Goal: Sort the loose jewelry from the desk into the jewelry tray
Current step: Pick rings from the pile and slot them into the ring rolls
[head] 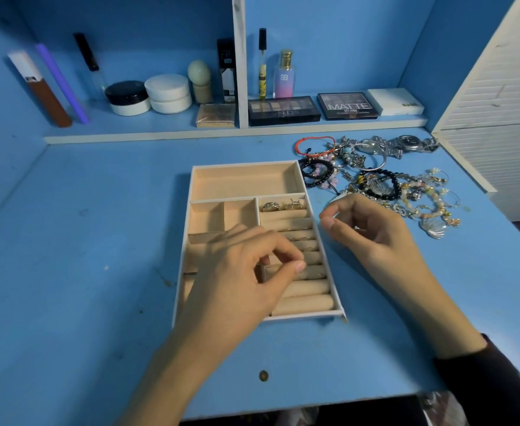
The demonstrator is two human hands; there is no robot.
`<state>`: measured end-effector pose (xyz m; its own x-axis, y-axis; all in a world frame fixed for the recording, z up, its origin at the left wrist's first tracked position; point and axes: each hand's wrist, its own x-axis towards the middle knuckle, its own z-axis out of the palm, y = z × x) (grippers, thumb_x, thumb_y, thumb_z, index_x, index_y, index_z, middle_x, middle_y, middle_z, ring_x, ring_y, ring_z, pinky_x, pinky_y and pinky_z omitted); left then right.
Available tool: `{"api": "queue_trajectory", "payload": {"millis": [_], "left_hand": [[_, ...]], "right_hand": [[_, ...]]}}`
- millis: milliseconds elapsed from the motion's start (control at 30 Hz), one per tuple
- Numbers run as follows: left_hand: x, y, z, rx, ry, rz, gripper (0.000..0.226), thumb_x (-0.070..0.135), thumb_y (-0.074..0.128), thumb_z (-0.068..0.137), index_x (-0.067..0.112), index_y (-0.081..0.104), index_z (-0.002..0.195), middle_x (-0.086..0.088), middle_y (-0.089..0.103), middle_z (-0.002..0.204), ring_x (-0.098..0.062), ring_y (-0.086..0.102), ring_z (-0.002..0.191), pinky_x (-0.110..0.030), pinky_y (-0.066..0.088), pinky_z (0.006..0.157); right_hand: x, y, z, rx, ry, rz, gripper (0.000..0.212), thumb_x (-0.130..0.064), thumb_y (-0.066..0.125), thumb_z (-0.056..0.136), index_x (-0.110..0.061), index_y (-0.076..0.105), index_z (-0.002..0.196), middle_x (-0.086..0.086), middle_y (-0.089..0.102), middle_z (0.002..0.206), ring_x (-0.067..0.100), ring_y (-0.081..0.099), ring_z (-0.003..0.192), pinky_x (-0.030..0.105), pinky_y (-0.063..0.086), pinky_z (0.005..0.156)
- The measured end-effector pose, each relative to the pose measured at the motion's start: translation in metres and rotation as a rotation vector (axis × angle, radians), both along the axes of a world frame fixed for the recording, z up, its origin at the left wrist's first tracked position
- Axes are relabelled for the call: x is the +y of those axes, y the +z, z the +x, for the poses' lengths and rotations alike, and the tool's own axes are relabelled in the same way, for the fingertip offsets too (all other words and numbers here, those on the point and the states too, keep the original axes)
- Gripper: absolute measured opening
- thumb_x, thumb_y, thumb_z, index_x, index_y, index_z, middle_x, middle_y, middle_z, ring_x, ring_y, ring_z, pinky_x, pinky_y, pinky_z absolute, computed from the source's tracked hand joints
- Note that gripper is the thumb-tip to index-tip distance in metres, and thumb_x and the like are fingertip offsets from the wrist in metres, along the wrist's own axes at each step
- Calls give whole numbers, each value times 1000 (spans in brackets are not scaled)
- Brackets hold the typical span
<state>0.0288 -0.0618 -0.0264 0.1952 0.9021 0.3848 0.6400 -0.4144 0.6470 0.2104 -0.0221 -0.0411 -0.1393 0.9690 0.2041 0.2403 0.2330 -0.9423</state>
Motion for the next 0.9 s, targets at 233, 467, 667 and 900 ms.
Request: {"api": "queue_trajectory", "payload": {"millis": [233,467,667,900], "left_hand": [[-11,-5,0,110,-67,-52,7,34,67,72,28,67,68,20,55,65,5,46,72,-8,36,62],[-5,6,-6,224,-165,-160,7,33,71,77,34,73,83,23,61,73,2,49,83,-9,38,73],[-1,16,-3,264,-201,-204,8,32,66,80,34,71,85,23,61,73,3,47,84,-10,38,69],[-1,17,-3,330,-206,-156,8,23,69,79,30,73,80,18,59,74,2,43,78,-20,42,70]], "right_hand": [[0,0,2,-18,-12,14,5,-18,64,86,-13,63,85,10,45,59,22,40,57,24,31,51],[-2,0,2,-73,-2,32,2,-15,62,87,-14,63,87,-1,43,55,13,38,53,18,29,48],[-1,-1,3,-72,1,40,2,-15,61,87,-15,63,88,-6,41,53,10,36,52,18,29,48],[-1,-2,3,-76,-1,53,1,-17,62,87,-17,63,87,-6,43,54,9,37,52,15,30,49]]}}
